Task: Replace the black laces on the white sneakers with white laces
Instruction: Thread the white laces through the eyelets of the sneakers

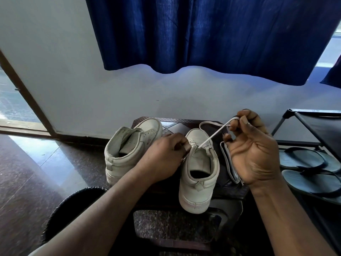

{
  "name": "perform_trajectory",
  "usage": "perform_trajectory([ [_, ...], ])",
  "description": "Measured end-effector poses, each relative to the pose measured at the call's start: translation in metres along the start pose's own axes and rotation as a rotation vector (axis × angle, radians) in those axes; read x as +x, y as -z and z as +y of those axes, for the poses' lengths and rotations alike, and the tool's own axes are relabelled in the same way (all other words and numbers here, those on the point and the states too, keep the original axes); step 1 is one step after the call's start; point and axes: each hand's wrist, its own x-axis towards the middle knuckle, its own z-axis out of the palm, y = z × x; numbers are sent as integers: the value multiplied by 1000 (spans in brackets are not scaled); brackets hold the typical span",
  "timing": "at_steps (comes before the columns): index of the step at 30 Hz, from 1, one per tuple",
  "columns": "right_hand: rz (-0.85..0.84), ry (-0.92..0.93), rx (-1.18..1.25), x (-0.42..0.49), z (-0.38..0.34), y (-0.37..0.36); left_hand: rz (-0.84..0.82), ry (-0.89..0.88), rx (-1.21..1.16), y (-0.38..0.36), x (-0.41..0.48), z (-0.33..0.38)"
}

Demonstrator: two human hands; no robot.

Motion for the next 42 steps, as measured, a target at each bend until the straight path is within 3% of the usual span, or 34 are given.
perform_trajectory([
  [4, -10, 0, 21, 0, -2, -1, -55, 61, -70, -5, -1, 1],
  [9, -6, 9, 73, 0, -2, 0, -97, 87, 445, -1, -4, -2],
  [12, -15, 9, 138, 2, -6, 3, -112, 118, 514, -1, -9, -3],
  [15, -19, 11, 171, 2, -9, 4, -13, 74, 225, 4, -4, -2],
  [18, -38, 10, 178, 2, -8, 0, -21, 57, -96, 4, -4, 2],
  [26, -18, -19, 163, 1, -1, -2, -77, 120, -350, 1, -4, 2],
  [30, -23, -34, 155, 1, -1, -5, -33, 104, -120, -1, -2, 1],
  [34, -6, -35, 136, 0, 0, -4, 45, 88, 456, 3, -5, -2],
  [36, -1, -36, 110, 0, 0, -2, 30, 101, 576, 1, -9, -4],
  [39, -5, -43, 77, 0, 2, -3, 133, 31, 421, -3, -10, -1],
  [42, -13, -39, 56, 1, 3, -4, 178, 14, 41, -2, -3, -1],
])
